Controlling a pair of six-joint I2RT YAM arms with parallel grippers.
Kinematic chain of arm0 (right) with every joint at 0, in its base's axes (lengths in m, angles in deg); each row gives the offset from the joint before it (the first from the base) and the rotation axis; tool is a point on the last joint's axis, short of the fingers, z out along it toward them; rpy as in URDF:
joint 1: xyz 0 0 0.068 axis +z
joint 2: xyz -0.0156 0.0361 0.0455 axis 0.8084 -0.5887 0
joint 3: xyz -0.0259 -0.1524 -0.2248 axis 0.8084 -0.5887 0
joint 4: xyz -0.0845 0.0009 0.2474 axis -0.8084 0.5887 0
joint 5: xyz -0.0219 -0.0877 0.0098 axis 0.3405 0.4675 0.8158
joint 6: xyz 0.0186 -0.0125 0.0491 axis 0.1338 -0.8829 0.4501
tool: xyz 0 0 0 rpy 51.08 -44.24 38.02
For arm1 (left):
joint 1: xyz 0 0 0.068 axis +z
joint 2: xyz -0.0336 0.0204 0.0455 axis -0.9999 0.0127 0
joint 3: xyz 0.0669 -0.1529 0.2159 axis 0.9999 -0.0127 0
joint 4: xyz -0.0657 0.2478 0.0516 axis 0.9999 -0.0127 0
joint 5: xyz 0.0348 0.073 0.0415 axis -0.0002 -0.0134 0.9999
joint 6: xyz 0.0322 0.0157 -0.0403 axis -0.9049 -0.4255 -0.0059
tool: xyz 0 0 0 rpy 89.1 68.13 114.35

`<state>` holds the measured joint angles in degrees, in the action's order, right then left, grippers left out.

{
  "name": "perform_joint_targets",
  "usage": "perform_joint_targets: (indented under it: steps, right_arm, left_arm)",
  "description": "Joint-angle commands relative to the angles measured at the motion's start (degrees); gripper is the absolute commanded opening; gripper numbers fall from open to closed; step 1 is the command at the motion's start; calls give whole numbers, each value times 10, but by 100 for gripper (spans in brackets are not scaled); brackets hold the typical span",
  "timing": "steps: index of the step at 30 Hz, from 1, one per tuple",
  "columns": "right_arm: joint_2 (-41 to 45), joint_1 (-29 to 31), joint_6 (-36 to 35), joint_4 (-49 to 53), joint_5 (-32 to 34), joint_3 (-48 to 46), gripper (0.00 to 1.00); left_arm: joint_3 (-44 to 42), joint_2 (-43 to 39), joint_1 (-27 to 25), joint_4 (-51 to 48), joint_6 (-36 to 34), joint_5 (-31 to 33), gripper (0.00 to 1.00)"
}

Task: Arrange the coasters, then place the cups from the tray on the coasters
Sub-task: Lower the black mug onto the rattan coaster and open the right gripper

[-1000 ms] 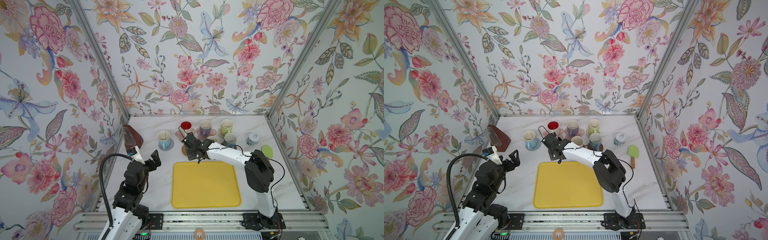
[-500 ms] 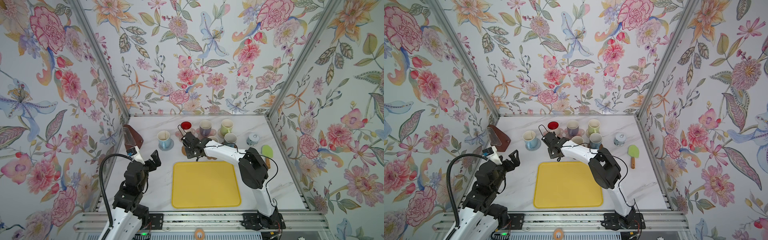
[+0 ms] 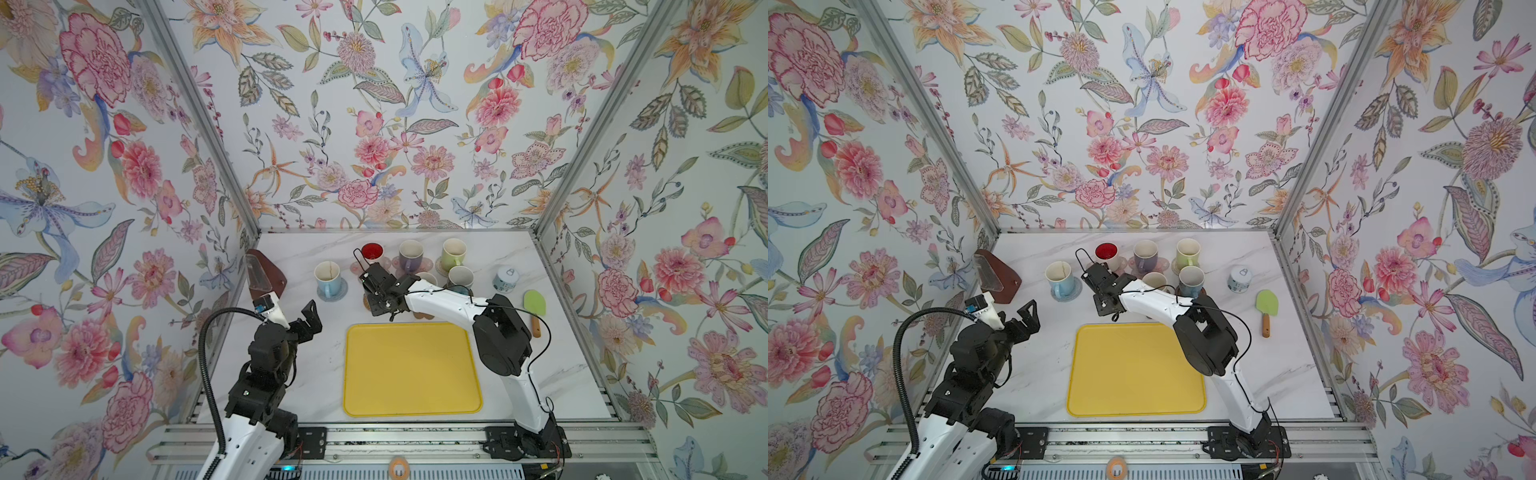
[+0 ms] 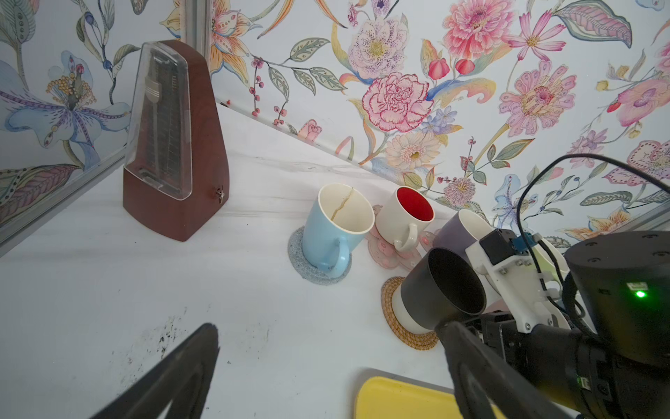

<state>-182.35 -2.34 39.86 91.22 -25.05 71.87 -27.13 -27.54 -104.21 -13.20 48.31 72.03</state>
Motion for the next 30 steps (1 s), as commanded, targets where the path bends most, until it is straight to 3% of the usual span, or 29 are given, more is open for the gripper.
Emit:
perform_joint_targets:
  steps: [1,22,24,30]
  right_arm:
    - [-3,-5,-5,-21,8,21,0]
    - [6,-9,-6,-21,5,10,2]
    - [6,-8,-5,-21,6,9,6]
    - [23,-7,-5,-21,11,8,37]
  left_arm:
    - [-3,-6,5,-10,8,10,99]
    - [-1,-2,5,-8,6,11,99]
    - [-1,-2,5,-8,6,11,99]
    - [0,-4,5,-9,7,11,99]
